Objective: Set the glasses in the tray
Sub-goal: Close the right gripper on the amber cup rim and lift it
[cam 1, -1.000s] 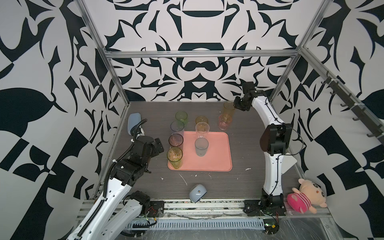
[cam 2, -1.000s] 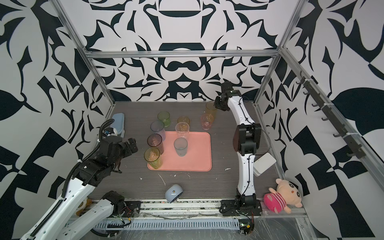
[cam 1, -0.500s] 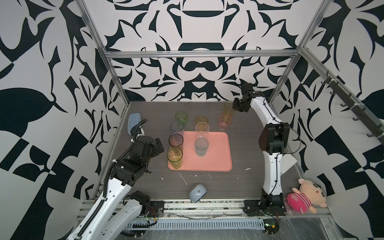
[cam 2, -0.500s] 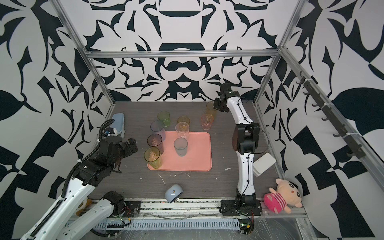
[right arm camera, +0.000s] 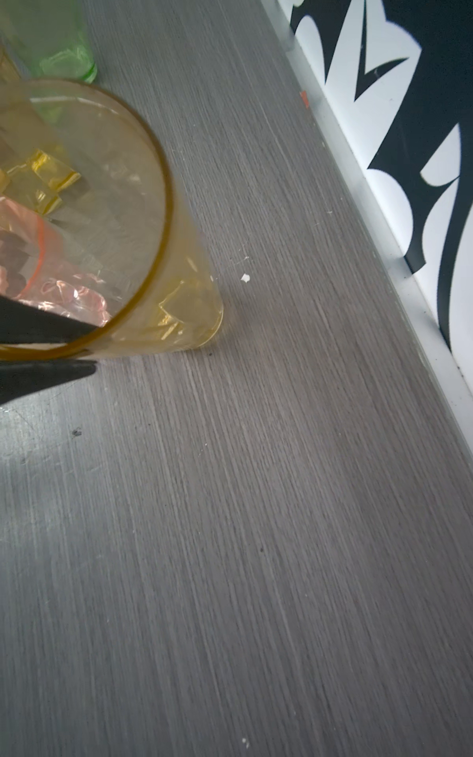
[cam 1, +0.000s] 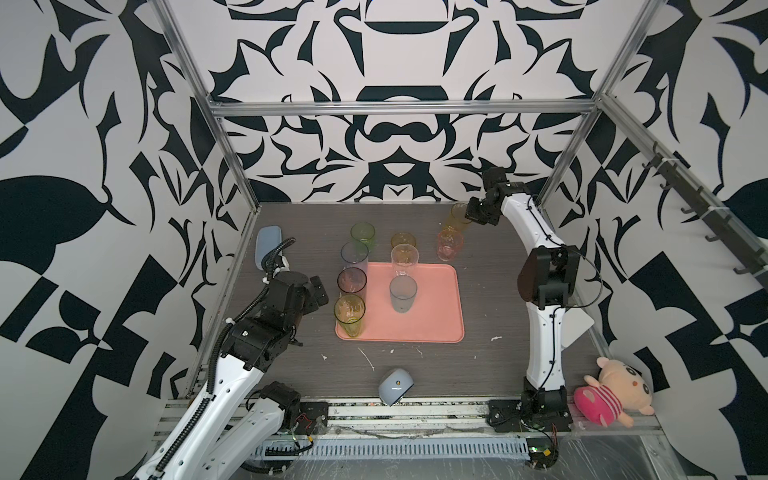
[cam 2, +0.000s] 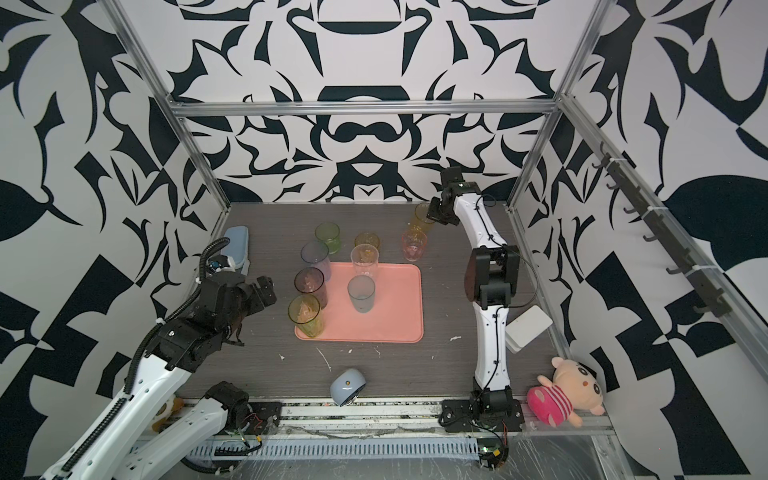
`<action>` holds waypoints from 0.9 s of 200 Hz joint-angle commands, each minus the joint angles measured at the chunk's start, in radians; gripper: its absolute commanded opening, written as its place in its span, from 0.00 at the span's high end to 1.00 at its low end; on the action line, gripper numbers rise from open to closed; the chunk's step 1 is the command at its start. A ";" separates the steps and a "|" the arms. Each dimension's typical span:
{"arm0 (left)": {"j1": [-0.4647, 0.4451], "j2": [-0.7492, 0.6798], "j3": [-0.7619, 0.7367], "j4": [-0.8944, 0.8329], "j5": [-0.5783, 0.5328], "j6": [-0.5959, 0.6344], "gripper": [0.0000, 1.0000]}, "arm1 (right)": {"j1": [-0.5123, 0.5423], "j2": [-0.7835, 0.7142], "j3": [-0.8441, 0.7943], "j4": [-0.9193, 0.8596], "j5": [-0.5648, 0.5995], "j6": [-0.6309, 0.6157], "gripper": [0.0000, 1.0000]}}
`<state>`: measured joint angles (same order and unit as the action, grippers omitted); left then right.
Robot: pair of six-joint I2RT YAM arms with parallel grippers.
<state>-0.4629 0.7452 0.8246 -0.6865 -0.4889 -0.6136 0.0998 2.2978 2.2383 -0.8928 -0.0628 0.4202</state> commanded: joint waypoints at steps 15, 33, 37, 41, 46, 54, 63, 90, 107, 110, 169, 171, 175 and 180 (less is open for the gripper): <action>0.004 0.003 0.009 -0.002 0.004 -0.017 0.00 | 0.001 -0.091 0.059 -0.095 0.074 -0.028 1.00; 0.004 0.009 0.003 0.001 0.011 -0.020 0.01 | 0.003 -0.111 0.080 -0.154 0.121 -0.038 1.00; 0.003 0.009 0.003 0.004 0.010 -0.020 0.00 | 0.005 -0.119 0.082 -0.166 0.127 -0.041 1.00; 0.004 0.011 0.001 0.002 0.010 -0.021 0.00 | 0.005 -0.126 0.085 -0.177 0.133 -0.042 1.00; 0.004 0.011 0.001 0.005 0.010 -0.021 0.01 | 0.005 -0.137 0.084 -0.188 0.141 -0.044 1.00; 0.004 0.011 0.001 0.007 0.013 -0.021 0.01 | 0.006 -0.156 0.080 -0.205 0.151 -0.046 1.00; 0.003 0.011 0.001 0.012 0.015 -0.021 0.00 | 0.009 -0.177 0.075 -0.226 0.161 -0.048 1.00; 0.004 0.012 0.001 0.024 0.022 -0.021 0.01 | 0.024 -0.260 0.042 -0.266 0.192 -0.052 1.00; 0.004 0.016 0.009 0.027 0.023 -0.019 0.01 | 0.032 -0.326 -0.007 -0.273 0.198 -0.052 1.00; 0.004 0.017 0.009 0.028 0.023 -0.018 0.00 | 0.033 -0.339 -0.017 -0.273 0.199 -0.051 1.00; 0.003 0.026 0.009 0.047 0.038 -0.015 0.00 | 0.100 -0.569 -0.252 -0.265 0.207 -0.046 1.00; 0.004 0.026 0.009 0.047 0.039 -0.015 0.00 | 0.103 -0.578 -0.261 -0.264 0.208 -0.046 1.00; 0.003 0.026 0.008 0.047 0.040 -0.015 0.00 | 0.109 -0.593 -0.278 -0.262 0.210 -0.045 1.00; 0.003 0.026 0.007 0.048 0.041 -0.015 0.00 | 0.116 -0.611 -0.296 -0.261 0.213 -0.043 1.00</action>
<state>-0.4629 0.7704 0.8242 -0.6567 -0.4614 -0.6186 0.1841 1.7729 2.0148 -1.1584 0.1268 0.3748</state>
